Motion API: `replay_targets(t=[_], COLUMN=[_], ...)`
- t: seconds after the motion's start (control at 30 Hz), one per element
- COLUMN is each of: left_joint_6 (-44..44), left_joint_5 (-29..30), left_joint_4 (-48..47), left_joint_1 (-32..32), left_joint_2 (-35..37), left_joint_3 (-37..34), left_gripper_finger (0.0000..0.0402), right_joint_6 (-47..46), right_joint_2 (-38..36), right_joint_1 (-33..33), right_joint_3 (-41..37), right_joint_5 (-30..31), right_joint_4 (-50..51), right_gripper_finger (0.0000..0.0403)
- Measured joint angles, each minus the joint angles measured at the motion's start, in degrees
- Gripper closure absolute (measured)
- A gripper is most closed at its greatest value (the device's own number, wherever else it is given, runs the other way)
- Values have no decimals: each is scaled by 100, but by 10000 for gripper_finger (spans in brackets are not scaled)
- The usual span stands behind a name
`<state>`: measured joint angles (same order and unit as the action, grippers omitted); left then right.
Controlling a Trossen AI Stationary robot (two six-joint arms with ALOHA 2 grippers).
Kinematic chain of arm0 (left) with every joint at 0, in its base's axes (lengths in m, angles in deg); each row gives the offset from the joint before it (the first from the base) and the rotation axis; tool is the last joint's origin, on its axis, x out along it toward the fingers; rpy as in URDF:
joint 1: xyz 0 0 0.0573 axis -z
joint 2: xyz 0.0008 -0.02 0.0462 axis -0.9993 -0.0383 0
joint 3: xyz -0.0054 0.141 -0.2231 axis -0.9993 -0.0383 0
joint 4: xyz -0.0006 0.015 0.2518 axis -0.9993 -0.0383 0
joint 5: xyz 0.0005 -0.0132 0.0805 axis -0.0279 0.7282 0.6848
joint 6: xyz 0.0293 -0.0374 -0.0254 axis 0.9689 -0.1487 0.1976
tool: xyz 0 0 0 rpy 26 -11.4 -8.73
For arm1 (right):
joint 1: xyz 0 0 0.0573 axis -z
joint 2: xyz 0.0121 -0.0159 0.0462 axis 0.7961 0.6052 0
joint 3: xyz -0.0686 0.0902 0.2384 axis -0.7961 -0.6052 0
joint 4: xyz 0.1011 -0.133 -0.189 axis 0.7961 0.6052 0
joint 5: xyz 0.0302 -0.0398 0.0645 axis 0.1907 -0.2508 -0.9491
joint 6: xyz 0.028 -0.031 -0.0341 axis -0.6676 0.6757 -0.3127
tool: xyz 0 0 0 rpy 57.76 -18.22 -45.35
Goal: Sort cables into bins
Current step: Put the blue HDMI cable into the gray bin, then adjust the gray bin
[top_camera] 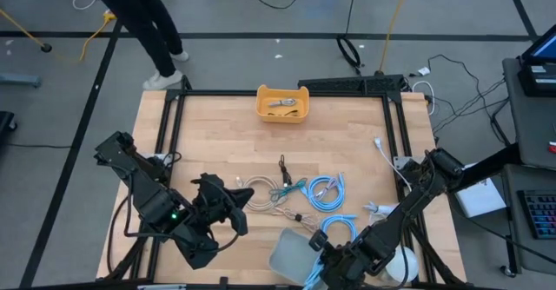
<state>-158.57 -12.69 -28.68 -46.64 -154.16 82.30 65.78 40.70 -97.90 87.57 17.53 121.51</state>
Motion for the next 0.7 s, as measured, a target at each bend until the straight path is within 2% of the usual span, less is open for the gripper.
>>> replay_targets(t=[0.2,0.33,0.5,0.6,0.7], left_joint_6=[-17,-25,-128,-623,-654], left_joint_5=[-167,-217,-407,-1259,-2297], left_joint_4=[4,2,-68,-301,341], left_joint_1=[-7,-7,-20,-119,-264], left_joint_2=[0,0,0,6,-34], left_joint_3=[0,0,0,-76,-594], left_gripper_finger=[376,376,376,376,376], right_joint_6=[244,295,295,307,333], right_joint_2=[-56,-160,-248,-415,-722], right_joint_1=[0,13,39,39,41], right_joint_3=[-3,-2,-4,-4,-4], right_joint_5=[559,598,650,1067,1426], right_joint_4=[-451,-578,-520,-532,-568], right_gripper_finger=[307,271,249,246,249])
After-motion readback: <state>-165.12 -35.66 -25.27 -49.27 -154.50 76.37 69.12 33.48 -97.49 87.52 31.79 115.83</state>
